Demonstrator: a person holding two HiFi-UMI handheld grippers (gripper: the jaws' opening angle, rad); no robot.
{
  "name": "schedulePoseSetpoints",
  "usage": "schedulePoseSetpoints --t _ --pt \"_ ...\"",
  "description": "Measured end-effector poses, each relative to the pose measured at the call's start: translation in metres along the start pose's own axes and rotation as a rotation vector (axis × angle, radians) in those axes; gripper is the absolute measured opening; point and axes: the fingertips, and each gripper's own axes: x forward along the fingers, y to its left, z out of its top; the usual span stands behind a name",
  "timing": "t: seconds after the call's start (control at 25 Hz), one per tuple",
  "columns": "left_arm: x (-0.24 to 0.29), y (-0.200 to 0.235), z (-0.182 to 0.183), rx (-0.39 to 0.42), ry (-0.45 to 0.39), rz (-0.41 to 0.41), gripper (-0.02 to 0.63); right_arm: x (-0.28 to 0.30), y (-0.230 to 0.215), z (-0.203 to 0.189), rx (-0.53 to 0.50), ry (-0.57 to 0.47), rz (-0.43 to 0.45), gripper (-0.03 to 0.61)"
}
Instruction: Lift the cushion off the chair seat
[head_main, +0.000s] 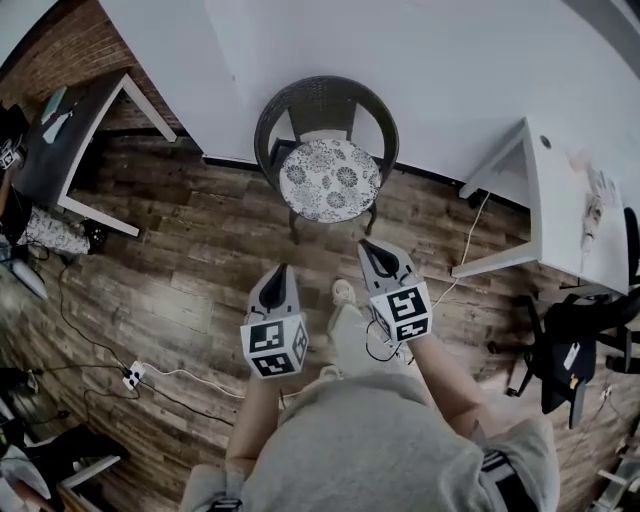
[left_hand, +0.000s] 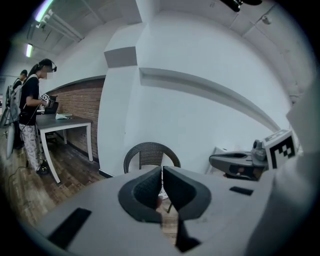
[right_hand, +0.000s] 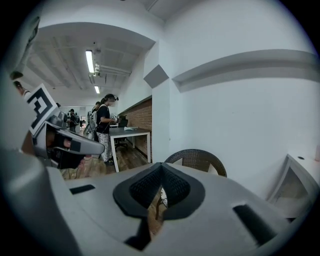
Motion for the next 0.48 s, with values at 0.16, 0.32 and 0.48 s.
schedulePoseSetpoints --t 0.16,0.32,0.48 --pt "0.040 0.010 -0.005 -0.016 0.035 0.008 0.010 0.042 -0.025 -0.016 0.006 0.040 0.013 0.000" --pt "0.080 0.022 -0.014 -0.025 0.070 0.017 0.011 0.086 -0.043 -0.035 0.010 0.062 0.032 0.000" --pt "0.115 0.034 -0.023 -0.035 0.101 0.029 0.009 0.125 -0.055 -0.067 0.018 0.114 0.054 0.000"
